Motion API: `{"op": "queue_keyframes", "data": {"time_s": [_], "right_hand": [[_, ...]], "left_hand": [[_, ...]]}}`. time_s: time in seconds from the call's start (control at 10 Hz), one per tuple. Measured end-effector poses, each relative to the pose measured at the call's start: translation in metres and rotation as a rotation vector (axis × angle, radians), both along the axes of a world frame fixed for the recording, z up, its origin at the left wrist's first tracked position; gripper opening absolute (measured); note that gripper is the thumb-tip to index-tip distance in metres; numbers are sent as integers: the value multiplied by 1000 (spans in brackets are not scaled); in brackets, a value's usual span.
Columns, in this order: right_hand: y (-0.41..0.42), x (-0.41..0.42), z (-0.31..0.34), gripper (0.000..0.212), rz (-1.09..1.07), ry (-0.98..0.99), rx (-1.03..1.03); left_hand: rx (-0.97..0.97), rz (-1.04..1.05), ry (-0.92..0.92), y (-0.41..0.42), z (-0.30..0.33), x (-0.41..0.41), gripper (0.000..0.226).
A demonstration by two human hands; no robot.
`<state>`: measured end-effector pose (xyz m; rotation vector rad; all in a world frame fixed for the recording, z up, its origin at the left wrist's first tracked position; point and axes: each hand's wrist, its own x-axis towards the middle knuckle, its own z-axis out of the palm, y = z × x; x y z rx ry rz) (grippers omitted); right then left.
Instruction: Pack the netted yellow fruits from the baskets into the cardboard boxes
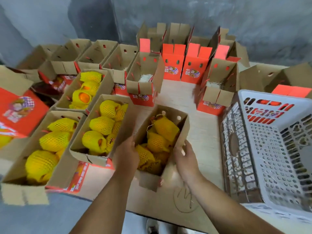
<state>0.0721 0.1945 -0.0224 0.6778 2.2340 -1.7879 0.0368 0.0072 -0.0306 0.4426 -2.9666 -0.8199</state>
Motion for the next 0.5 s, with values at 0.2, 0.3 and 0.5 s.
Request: {"op": "queue_keyframes", "data": {"time_s": [0.2, 0.3, 0.5], "right_hand": [[-59, -2, -35, 50, 173, 44, -73], [-73, -25, -33, 62, 273, 28, 80], [-48, -17, -29, 68, 344, 43, -15]], "left_hand": [[-170, -343, 266, -14, 4, 7, 37], [-100, -384, 123, -31, -3, 1, 31], [-70, -397, 224, -34, -9, -6, 25]]}}
